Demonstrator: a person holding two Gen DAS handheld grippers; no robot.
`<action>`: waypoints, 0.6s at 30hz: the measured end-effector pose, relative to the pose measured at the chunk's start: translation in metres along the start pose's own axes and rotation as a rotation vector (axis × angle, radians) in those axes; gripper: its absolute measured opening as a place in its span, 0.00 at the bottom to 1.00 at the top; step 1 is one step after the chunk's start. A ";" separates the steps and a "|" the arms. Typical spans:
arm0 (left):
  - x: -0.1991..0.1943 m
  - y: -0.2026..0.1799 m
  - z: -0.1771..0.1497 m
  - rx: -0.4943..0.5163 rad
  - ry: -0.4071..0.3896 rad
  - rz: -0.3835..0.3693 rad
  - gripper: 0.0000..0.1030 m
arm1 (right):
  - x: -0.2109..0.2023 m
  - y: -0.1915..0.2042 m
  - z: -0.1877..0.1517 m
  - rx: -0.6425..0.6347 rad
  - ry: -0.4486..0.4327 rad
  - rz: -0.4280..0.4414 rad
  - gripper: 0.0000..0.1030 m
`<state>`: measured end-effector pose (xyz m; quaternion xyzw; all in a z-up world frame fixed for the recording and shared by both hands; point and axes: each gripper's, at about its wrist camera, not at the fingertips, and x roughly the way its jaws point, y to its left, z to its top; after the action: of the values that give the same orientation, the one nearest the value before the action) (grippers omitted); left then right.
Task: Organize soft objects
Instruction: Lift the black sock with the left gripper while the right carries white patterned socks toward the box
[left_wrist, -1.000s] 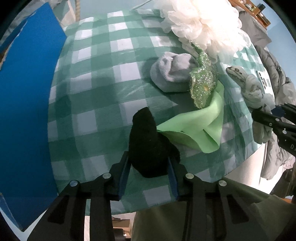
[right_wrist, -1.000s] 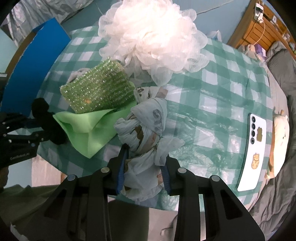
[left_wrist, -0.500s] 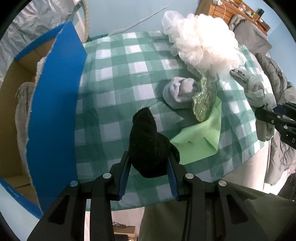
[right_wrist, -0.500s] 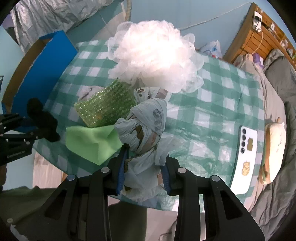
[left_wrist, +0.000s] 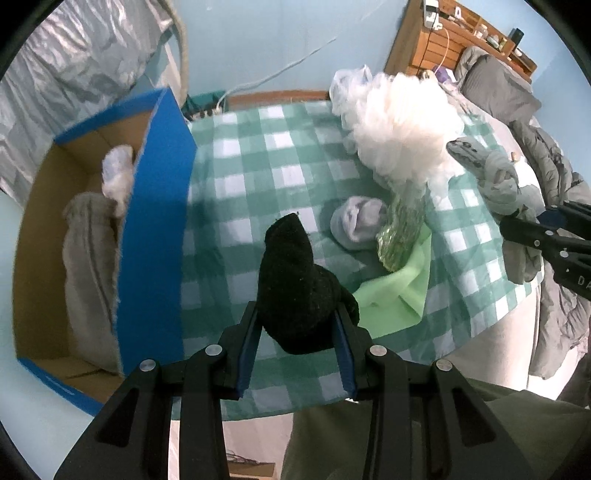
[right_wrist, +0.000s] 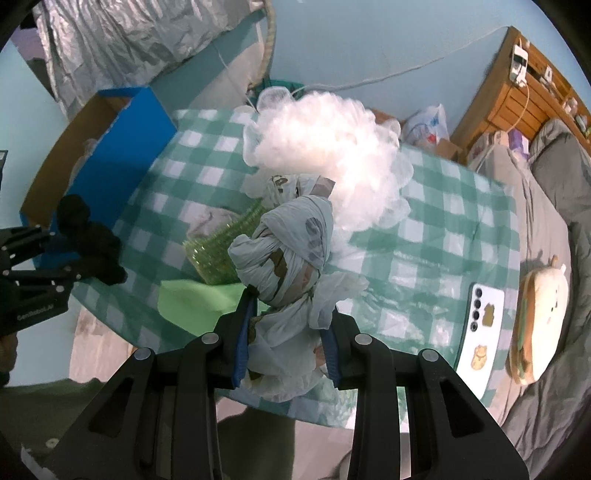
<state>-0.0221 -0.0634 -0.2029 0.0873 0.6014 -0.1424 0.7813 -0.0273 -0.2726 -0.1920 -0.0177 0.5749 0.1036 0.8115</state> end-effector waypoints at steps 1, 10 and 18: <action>-0.004 0.000 0.002 0.001 -0.009 0.004 0.37 | -0.001 0.001 0.001 -0.003 -0.003 0.001 0.32; -0.032 0.005 0.016 -0.004 -0.067 0.024 0.37 | -0.015 0.013 0.018 -0.028 -0.032 0.016 0.32; -0.047 0.015 0.023 -0.027 -0.097 0.033 0.37 | -0.026 0.025 0.035 -0.051 -0.053 0.024 0.32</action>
<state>-0.0069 -0.0513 -0.1524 0.0795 0.5632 -0.1255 0.8129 -0.0078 -0.2466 -0.1532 -0.0285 0.5506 0.1285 0.8243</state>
